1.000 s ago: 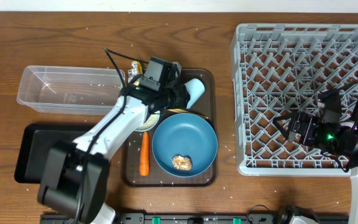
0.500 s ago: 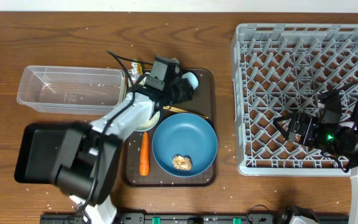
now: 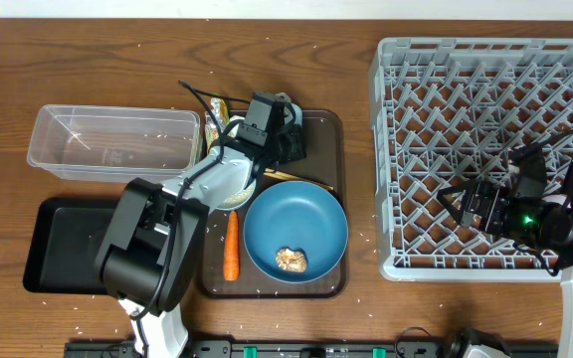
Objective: Sort waste into correct bins and load items into the dishwasher rack
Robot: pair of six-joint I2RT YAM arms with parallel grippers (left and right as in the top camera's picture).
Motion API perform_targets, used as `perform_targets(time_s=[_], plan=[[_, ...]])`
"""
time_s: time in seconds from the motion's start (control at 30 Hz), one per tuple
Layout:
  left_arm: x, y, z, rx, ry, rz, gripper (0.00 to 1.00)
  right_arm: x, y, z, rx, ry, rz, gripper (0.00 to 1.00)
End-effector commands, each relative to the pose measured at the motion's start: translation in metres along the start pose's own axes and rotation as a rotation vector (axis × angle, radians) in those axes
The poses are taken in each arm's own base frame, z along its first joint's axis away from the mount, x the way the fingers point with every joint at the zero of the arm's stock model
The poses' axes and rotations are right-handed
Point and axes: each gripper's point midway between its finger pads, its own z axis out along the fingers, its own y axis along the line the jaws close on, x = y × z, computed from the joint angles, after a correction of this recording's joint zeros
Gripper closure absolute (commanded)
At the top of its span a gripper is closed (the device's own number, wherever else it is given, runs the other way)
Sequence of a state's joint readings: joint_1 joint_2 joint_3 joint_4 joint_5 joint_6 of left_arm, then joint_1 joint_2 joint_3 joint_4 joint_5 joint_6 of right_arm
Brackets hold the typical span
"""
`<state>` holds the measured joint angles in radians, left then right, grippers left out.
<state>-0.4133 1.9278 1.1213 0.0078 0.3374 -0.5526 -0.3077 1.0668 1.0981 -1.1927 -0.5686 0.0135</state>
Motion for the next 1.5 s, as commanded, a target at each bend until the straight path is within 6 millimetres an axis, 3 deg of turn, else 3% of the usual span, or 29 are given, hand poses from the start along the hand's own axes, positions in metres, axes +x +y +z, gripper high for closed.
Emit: perform_targets(time_s=[0.0, 0.23, 0.33, 0.5, 0.57, 0.77, 1.17, 1.47], plan=[[-0.008, -0.012, -0.01, 0.036, -0.014, 0.067, 0.94, -0.001, 0.005, -0.001, -0.009, -0.001, -0.035, 0.08], [-0.017, -0.026, -0.031, 0.056, -0.051, 0.143, 0.94, -0.001, 0.005, -0.001, -0.009, -0.001, -0.035, 0.08], [-0.021, -0.024, -0.032, 0.038, -0.068, 0.146, 0.92, -0.001, 0.005, -0.001, -0.009, -0.001, -0.035, 0.07], [-0.021, -0.007, -0.027, -0.04, -0.08, 0.135, 0.67, -0.001, 0.004, -0.001, -0.003, -0.001, -0.035, 0.07], [-0.021, -0.001, -0.023, -0.059, -0.08, 0.131, 0.64, -0.001, 0.001, -0.001, 0.017, -0.002, -0.035, 0.07], [-0.027, 0.0, -0.013, -0.051, -0.112, 0.111, 0.63, -0.001, -0.003, -0.001, 0.036, -0.001, -0.034, 0.07], [-0.054, 0.0, -0.015, -0.074, -0.237, 0.106, 0.62, -0.001, -0.003, -0.001, 0.036, 0.001, -0.033, 0.06], [-0.055, 0.001, -0.007, -0.061, -0.25, 0.069, 0.64, -0.001, -0.003, -0.001, 0.036, 0.001, -0.033, 0.06]])
